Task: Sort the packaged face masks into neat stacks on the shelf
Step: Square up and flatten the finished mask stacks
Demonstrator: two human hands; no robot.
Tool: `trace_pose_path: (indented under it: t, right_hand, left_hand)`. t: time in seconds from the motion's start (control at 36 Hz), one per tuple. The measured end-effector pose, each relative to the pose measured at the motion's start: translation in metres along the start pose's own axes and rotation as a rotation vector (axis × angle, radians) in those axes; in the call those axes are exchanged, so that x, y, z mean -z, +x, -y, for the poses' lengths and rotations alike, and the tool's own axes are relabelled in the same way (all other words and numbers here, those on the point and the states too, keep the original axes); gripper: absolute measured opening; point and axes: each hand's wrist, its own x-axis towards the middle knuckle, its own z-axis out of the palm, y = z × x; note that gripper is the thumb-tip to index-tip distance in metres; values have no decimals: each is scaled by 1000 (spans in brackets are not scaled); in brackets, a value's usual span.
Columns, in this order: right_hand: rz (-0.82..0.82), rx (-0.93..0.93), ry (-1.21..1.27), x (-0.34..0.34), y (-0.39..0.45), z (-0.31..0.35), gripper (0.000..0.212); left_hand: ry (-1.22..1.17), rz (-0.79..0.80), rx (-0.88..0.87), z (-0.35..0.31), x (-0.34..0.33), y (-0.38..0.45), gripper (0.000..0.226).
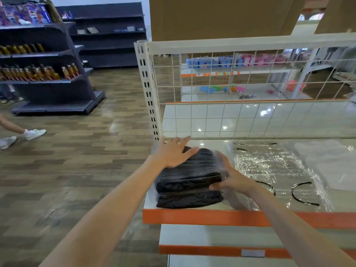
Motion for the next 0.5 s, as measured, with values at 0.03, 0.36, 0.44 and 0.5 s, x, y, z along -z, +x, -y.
trace_pose_path:
  t: [0.03,0.36,0.44,0.5]
  right_hand:
    - [0,0,-3,-1,0,2,68]
    - [-71,42,12,-6,10,-2,111]
    - [-113,66,7,-7,13,-8,100]
    - [-135,75,23,-7,14,-10,94]
  left_hand:
    - [8,-26,-34,-3,-1,0,74]
    - [41,-158,-116,-26,-29,6,69]
    - [49,-197,-132,-25,-29,2,70]
    - [43,-191,-137,-22,-25,-1,72]
